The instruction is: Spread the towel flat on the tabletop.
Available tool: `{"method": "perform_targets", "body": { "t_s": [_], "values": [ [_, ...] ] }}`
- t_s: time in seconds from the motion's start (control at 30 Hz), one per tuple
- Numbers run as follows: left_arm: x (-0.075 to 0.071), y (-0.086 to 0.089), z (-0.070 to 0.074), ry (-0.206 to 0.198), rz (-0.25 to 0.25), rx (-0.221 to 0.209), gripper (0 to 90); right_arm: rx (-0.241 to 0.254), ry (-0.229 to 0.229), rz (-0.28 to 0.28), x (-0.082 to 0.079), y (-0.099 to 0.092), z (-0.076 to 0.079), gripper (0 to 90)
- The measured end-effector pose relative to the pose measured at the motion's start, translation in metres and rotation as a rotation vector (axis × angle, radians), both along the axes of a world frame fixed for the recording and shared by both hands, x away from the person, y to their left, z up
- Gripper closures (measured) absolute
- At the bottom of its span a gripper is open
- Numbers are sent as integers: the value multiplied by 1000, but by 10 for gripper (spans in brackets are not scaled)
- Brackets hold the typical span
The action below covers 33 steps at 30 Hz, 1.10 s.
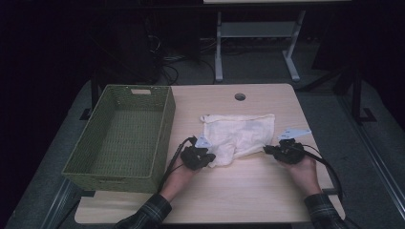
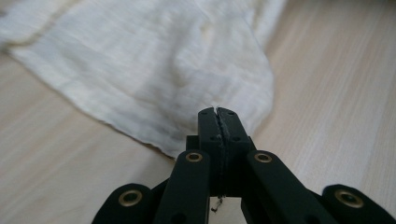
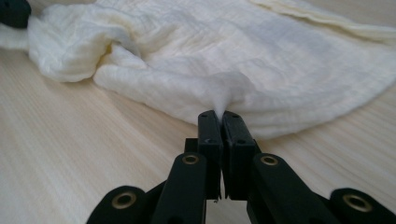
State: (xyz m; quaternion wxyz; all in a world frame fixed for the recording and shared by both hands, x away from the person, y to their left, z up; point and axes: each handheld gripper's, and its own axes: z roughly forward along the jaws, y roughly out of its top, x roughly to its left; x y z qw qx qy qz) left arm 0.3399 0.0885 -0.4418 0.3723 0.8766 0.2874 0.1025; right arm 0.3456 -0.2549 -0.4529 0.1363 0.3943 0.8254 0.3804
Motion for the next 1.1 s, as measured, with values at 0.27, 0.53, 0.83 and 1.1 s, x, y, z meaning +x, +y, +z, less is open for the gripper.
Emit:
{"method": "perform_targets", "body": {
  "t_s": [0.27, 0.53, 0.83, 1.1],
  "values": [
    [7, 18, 12, -49, 95, -44, 896, 51, -31, -5, -15, -41, 27, 874],
    [10, 16, 8, -33, 96, -34, 894, 82, -33, 53, 0, -30, 35, 875],
    [10, 14, 2, -10, 85, -18, 891, 93, -50, 110, 40, 16, 47, 875],
    [10, 12, -2, 22, 73, -1, 890, 72, -32, 145, 87, 67, 54, 873]
  ]
}}
